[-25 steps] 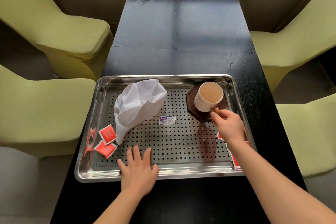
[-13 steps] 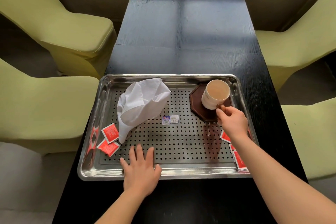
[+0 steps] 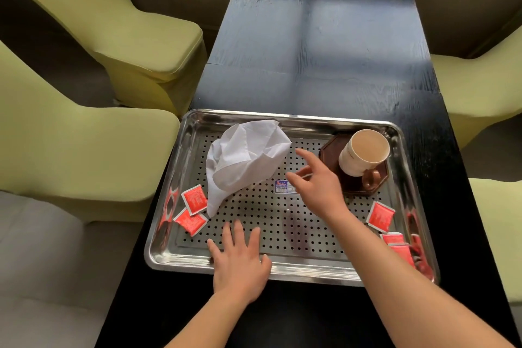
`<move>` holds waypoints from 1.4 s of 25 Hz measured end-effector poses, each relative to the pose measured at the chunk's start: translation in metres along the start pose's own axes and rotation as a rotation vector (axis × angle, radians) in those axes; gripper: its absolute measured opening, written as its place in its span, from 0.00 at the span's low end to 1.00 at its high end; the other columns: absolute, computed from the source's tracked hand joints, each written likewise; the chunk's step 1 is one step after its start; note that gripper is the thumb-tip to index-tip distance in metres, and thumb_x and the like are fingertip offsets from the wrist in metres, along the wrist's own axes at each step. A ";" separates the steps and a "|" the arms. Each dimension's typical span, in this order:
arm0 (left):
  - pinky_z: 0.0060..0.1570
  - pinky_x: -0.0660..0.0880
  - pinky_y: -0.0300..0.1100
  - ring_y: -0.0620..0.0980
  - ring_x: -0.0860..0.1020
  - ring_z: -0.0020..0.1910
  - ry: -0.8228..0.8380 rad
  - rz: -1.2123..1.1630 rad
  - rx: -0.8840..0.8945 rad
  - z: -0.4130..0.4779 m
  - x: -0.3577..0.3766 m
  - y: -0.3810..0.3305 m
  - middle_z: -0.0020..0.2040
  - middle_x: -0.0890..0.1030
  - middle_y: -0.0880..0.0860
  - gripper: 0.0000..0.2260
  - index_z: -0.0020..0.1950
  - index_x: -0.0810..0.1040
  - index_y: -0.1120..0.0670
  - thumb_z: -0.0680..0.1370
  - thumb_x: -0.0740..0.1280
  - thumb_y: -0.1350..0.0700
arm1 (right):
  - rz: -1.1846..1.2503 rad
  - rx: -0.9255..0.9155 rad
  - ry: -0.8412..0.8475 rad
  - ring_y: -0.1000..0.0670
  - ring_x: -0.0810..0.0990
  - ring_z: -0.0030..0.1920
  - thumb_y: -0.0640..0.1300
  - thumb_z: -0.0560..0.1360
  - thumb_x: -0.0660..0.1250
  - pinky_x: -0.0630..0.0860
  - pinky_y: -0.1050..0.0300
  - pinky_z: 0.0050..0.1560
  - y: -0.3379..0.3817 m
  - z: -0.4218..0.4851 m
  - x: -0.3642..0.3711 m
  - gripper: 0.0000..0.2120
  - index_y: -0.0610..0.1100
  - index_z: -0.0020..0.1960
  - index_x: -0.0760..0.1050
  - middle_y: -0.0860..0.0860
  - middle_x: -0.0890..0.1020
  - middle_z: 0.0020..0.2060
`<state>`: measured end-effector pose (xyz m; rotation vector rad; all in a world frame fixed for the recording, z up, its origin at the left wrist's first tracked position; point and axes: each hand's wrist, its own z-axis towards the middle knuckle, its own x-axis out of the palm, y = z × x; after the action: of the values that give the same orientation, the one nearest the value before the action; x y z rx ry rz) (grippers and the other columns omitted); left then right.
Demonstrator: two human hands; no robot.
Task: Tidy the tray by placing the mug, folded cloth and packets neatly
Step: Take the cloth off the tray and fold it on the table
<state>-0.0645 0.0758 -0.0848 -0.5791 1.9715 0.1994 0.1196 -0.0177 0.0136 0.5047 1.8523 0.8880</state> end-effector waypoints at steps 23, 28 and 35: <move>0.69 0.42 0.72 0.63 0.42 0.79 0.017 0.017 0.027 -0.001 -0.004 0.001 0.81 0.47 0.60 0.29 0.78 0.50 0.46 0.77 0.47 0.43 | -0.429 -0.097 0.000 0.43 0.81 0.43 0.45 0.80 0.63 0.76 0.50 0.41 0.009 0.057 0.037 0.08 0.47 0.49 0.82 0.47 0.84 0.41; 0.70 0.44 0.71 0.62 0.46 0.78 0.018 0.009 0.015 -0.002 -0.008 0.001 0.80 0.51 0.59 0.28 0.78 0.53 0.45 0.77 0.48 0.42 | -0.337 -0.090 -0.026 0.44 0.80 0.38 0.47 0.79 0.65 0.78 0.47 0.39 -0.007 -0.005 -0.007 0.06 0.51 0.47 0.81 0.49 0.83 0.35; 0.71 0.54 0.68 0.59 0.58 0.73 -0.041 -0.031 0.063 -0.007 -0.013 0.009 0.71 0.64 0.55 0.22 0.69 0.67 0.47 0.80 0.49 0.39 | -0.599 -0.066 0.073 0.44 0.80 0.39 0.52 0.76 0.64 0.72 0.53 0.33 -0.038 -0.056 -0.023 0.06 0.51 0.44 0.76 0.52 0.82 0.36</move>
<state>-0.0694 0.0853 -0.0712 -0.5604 1.9215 0.1288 0.0802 -0.0773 0.0124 -0.1321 1.8774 0.5588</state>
